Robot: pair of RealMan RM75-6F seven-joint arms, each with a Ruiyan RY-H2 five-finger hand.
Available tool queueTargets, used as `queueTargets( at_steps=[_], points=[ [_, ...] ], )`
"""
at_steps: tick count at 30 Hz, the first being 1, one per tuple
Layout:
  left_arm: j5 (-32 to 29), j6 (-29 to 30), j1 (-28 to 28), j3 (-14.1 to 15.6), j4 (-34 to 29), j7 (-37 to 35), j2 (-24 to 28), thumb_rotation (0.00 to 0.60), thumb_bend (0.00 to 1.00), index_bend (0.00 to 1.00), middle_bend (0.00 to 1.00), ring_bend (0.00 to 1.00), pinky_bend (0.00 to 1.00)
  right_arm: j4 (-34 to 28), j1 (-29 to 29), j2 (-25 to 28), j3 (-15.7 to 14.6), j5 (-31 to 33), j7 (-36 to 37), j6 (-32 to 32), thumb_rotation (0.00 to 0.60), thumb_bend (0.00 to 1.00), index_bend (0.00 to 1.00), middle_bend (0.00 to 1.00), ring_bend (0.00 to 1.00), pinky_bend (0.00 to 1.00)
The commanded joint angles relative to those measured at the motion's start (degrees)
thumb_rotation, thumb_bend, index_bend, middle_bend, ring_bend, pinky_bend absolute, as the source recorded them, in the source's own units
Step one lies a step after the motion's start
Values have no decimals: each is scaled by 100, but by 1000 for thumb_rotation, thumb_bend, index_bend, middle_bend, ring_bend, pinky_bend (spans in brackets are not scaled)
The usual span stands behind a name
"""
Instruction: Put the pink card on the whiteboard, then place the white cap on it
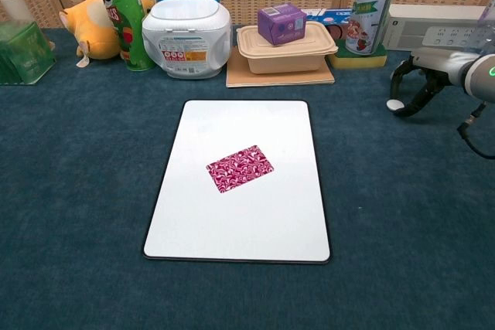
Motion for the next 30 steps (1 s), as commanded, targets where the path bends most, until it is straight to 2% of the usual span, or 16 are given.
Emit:
queueTargets(
  at_steps=[1, 9, 16, 23, 30],
  points=[
    [3, 4, 2, 1, -3, 0, 0, 600, 83, 0, 0, 0, 75, -23, -12, 19, 2, -32, -1, 20, 600, 331, 491, 166, 34, 69],
    [23, 10, 2, 5, -3, -19, 7, 600, 84, 0, 0, 0, 75, -434, -59, 200, -2, -171, -50, 142, 600, 332, 491, 168, 34, 69],
    [65, -1, -10, 16, -3, -45, 15, 600, 83, 0, 0, 0, 75, -1515, -82, 564, 39, -597, 32, 442, 600, 339, 493, 174, 33, 74],
    [112, 8, -8, 30, 11, -114, 36, 600, 83, 0, 0, 0, 75, -2685, 30, 771, -58, -867, -436, 719, 600, 338, 500, 174, 28, 74],
    [146, -6, -17, 40, 60, -257, 78, 600, 83, 0, 0, 0, 75, -3186, 215, 507, -137, -607, -1103, 962, 600, 343, 500, 174, 28, 74]
  ],
)
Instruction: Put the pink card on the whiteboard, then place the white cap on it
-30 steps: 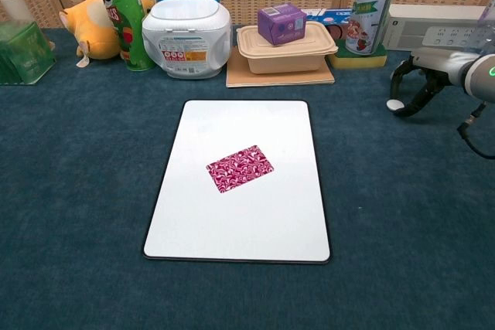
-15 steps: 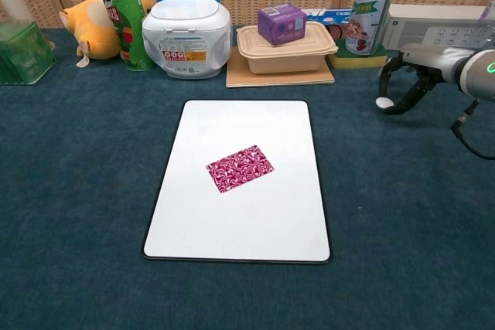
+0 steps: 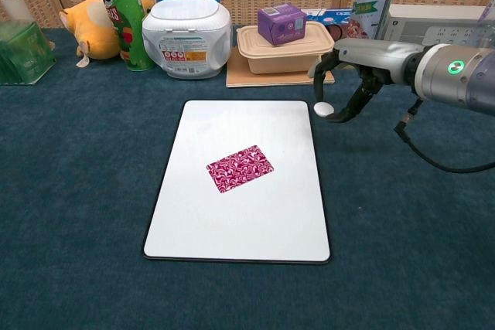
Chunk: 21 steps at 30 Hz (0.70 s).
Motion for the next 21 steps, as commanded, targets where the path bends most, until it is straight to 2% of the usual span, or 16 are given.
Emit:
queueTargets(
  at_steps=[1, 12, 21],
  points=[
    [13, -16, -9, 4, 27, -62, 22, 600, 83, 0, 0, 0, 75, -246, 140, -209, -47, 217, -341, 152, 600, 343, 500, 174, 28, 74],
    [9, -67, -33, 1, 103, -331, 107, 600, 84, 0, 0, 0, 75, -272, 548, -958, -61, 833, -956, 246, 600, 346, 500, 174, 28, 74],
    [67, -55, -36, 17, 144, -436, 133, 600, 83, 0, 0, 0, 75, -79, 711, -1261, -55, 1184, -1147, 303, 600, 347, 500, 174, 28, 74]
  ],
)
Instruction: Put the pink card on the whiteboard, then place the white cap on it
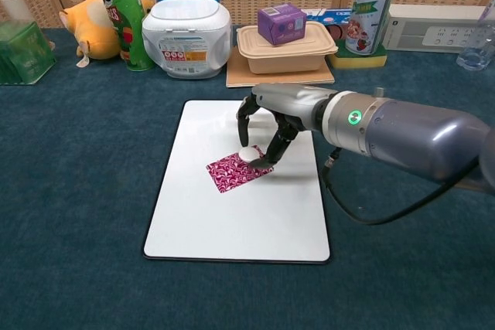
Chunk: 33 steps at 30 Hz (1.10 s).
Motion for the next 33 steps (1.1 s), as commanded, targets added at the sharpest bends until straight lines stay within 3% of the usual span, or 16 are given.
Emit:
queueTargets(
  at_steps=[1, 8, 11, 16, 18, 26, 33],
  points=[
    [2, -8, -7, -1, 0, -13, 6, 600, 83, 0, 0, 0, 75, 27, 28, -38, -14, 63, -39, 13, 600, 347, 500, 174, 28, 74],
    [22, -8, -13, 11, -13, 50, -14, 600, 83, 0, 0, 0, 75, 80, 56, -101, -18, 158, 40, -38, 600, 348, 455, 174, 26, 74],
    [26, -30, -25, 15, -20, 79, -18, 600, 83, 0, 0, 0, 75, 113, 70, -129, -1, 184, 97, -73, 600, 340, 376, 168, 24, 74],
    [5, -26, -24, 10, -27, 93, -19, 600, 84, 0, 0, 0, 75, 102, 95, -95, 56, 293, 162, -122, 600, 281, 159, 150, 17, 74],
    [-2, -27, -27, 6, -23, 83, -18, 600, 83, 0, 0, 0, 75, -32, 67, 12, 103, 249, 205, -47, 600, 280, 130, 148, 17, 74],
    [0, -27, -28, 10, -23, 80, -16, 600, 83, 0, 0, 0, 75, -620, -107, 597, 65, 40, 243, 170, 600, 280, 125, 148, 18, 74],
    [-6, 17, -8, 10, -43, 181, -51, 600, 83, 0, 0, 0, 75, -1239, -800, 1691, -320, -873, 802, 541, 600, 232, 126, 144, 18, 73]
  ],
)
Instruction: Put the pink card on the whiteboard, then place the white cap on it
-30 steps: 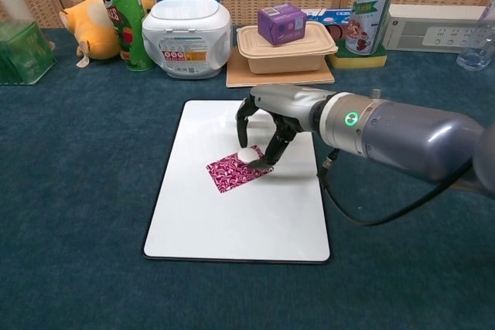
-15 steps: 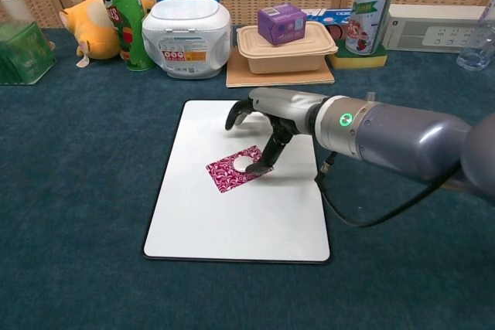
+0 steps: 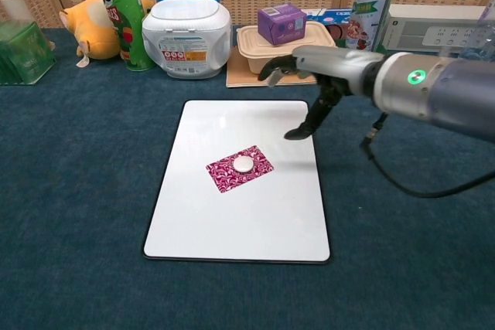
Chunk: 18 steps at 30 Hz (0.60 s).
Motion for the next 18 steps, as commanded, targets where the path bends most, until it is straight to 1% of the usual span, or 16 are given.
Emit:
queueTargets(
  at_steps=[1, 4, 5, 6, 9, 11, 13, 14, 16, 18],
  points=[
    [-18, 28, 12, -8, -19, 76, -31, 600, 83, 0, 0, 0, 75, -285, -484, 642, -313, -757, 463, 274, 600, 197, 126, 136, 12, 72],
    [-14, 38, 17, -5, -38, 136, -50, 600, 83, 0, 0, 0, 75, -205, -755, 926, -513, -1320, 682, 565, 600, 84, 126, 105, 5, 70],
    [-14, 43, 19, -3, -46, 174, -60, 600, 84, 0, 0, 0, 75, -144, -887, 1054, -601, -1585, 789, 736, 600, 67, 126, 97, 4, 69],
    [-12, 43, 20, -1, -51, 192, -65, 600, 84, 0, 0, 0, 75, -107, -954, 1113, -643, -1714, 835, 835, 600, 53, 127, 87, 3, 68],
    [-4, 41, 20, 7, -73, 252, -80, 600, 84, 0, 0, 0, 75, 31, -1248, 1316, -801, -2157, 1032, 1271, 600, 46, 121, 61, 0, 53],
    [13, 60, 28, 14, -92, 315, -99, 600, 84, 0, 0, 0, 75, 266, -1655, 1553, -968, -2497, 1093, 1917, 600, 46, 115, 49, 0, 41],
    [13, 75, 36, 15, -103, 358, -112, 600, 84, 0, 0, 0, 75, 483, -1862, 1615, -1071, -2761, 1163, 2264, 599, 31, 112, 43, 0, 32],
    [16, 79, 38, 17, -107, 373, -117, 600, 84, 0, 0, 0, 75, 567, -1940, 1631, -1100, -2834, 1200, 2382, 590, 22, 111, 42, 0, 29],
    [33, 95, 49, 29, -123, 421, -129, 600, 84, 0, 0, 0, 75, 775, -2229, 1706, -1190, -2989, 1426, 2721, 538, 2, 107, 41, 0, 20],
    [66, 124, 67, 47, -134, 475, -142, 600, 83, 0, 0, 0, 75, 837, -2512, 1812, -1255, -2992, 1638, 2980, 500, 0, 99, 42, 0, 12]
  ],
)
